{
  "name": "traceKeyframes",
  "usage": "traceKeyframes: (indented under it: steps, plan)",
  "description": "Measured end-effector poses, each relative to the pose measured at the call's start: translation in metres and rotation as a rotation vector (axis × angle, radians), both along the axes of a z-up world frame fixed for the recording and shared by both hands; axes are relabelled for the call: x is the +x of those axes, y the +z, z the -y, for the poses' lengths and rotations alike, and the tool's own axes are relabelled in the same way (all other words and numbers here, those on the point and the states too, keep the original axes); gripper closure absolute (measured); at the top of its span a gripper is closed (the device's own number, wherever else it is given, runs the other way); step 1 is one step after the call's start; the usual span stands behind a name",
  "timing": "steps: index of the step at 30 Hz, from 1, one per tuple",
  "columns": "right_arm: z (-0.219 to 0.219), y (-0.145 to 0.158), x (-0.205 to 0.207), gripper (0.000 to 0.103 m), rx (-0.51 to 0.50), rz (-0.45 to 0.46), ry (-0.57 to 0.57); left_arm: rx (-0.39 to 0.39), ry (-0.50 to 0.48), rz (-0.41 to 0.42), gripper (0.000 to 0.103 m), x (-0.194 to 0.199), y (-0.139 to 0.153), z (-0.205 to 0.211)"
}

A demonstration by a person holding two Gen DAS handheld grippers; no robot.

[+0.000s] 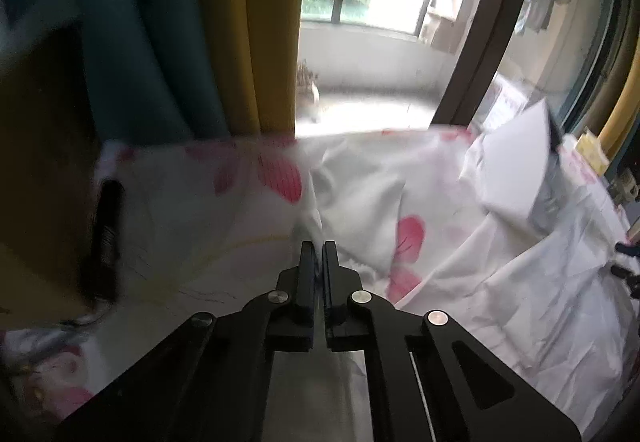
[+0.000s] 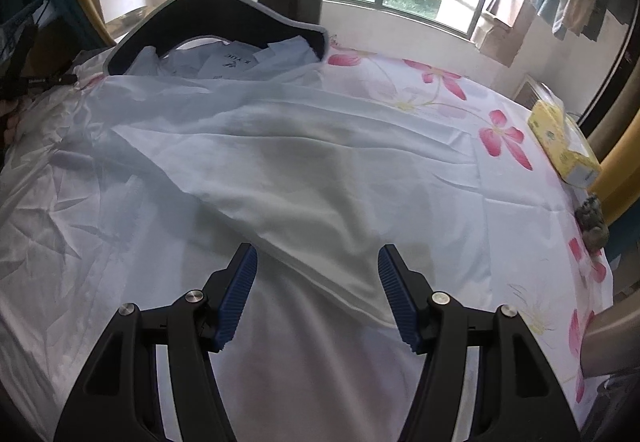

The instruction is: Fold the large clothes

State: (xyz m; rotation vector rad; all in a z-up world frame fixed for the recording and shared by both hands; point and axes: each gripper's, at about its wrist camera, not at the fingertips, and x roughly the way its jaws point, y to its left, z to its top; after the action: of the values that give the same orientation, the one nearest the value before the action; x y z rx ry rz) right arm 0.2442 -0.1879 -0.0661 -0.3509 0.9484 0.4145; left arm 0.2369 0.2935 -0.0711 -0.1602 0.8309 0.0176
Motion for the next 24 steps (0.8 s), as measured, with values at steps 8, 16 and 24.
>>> traceKeyframes:
  steps: [8,16,24]
  plan:
    - [0.002,0.007,-0.011,0.040,0.027,0.020,0.025,0.029,-0.001,0.206,0.099,-0.039,0.088,0.015]
    - [0.025,0.019,-0.027,0.040,0.069,0.058,-0.004,0.022,-0.077,0.315,0.099,-0.067,0.149,0.052]
    - [0.050,0.029,-0.041,0.040,0.113,0.085,-0.020,0.043,-0.221,0.383,0.099,-0.082,0.187,0.123]
